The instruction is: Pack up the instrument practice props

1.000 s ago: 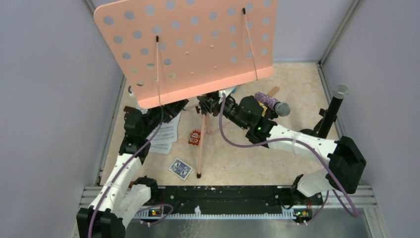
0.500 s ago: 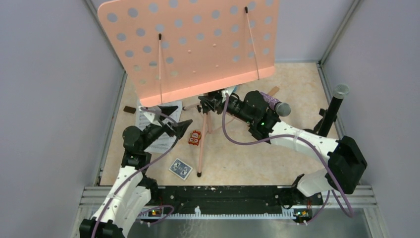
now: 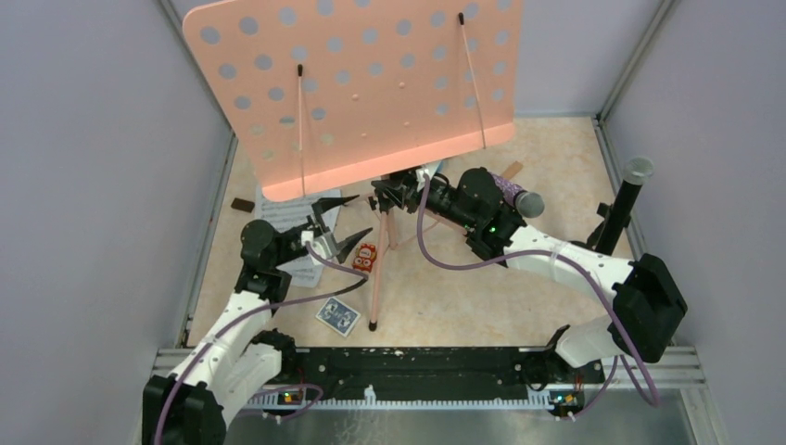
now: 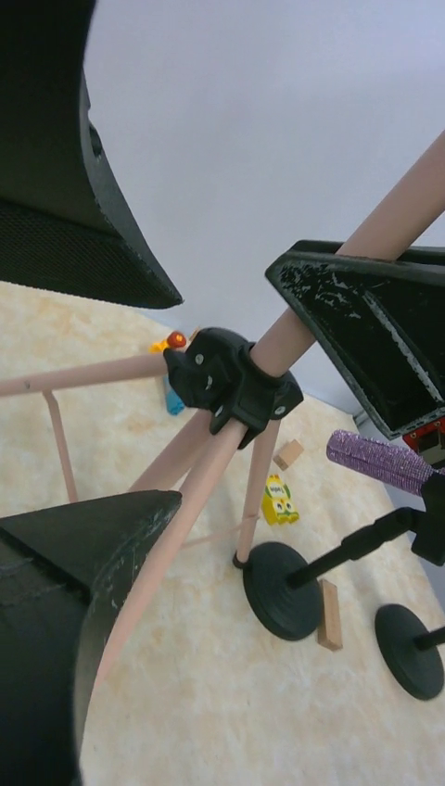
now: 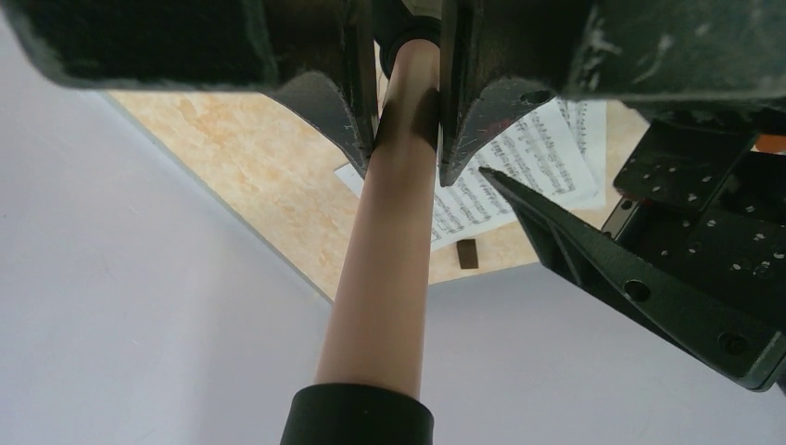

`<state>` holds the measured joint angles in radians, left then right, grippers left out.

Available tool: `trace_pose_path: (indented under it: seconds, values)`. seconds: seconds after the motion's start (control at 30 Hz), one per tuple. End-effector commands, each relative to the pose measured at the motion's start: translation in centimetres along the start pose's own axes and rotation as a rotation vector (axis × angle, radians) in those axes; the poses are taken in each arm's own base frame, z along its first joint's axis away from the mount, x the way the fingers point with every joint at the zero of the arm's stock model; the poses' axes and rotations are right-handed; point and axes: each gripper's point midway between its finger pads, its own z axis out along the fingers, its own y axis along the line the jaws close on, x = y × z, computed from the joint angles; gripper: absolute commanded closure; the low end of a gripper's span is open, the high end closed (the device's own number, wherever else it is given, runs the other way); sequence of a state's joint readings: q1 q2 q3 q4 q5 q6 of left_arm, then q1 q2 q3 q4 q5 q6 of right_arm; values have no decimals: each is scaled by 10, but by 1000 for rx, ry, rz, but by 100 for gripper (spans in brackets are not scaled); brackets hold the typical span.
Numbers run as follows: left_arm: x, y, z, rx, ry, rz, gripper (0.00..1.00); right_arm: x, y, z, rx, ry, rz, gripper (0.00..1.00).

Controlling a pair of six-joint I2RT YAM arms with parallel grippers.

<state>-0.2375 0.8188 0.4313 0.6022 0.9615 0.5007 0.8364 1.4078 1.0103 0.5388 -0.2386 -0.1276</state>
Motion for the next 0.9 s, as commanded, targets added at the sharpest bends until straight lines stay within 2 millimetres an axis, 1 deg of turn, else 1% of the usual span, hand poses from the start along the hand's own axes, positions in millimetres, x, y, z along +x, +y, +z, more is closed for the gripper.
trace_pose_path:
  seconds: [0.0,0.07,0.13,0.33,0.57,0.6,0.63,0.7,0.77,0.8,0.87]
  values:
    - [-16,20,12,22,-40,193,29,75,-4,-13,-21,244,-33,100]
    - [-15,19,16,42,-45,195,37,77,-3,-13,-23,248,-25,100]
    - [-15,17,20,61,-48,195,42,78,-3,-14,-21,251,-20,100]
    - [-1,13,26,88,-9,199,43,78,-3,-15,-17,253,-18,100]
    - [10,16,31,108,22,183,55,76,-5,-15,-8,253,-16,100]
    - [10,16,32,110,22,179,58,76,-5,-15,-8,252,-15,100]
    - [11,16,33,114,23,170,63,76,-4,-15,-10,253,-13,100]
    - [11,17,35,121,21,159,79,75,-4,-15,-9,253,-13,100]
    - [13,17,36,130,23,149,91,76,-4,-16,-9,256,-13,100]
    - [14,17,37,132,26,141,96,76,-4,-16,-8,258,-13,100]
    - [16,17,37,132,33,125,100,75,-5,-17,-6,258,-14,100]
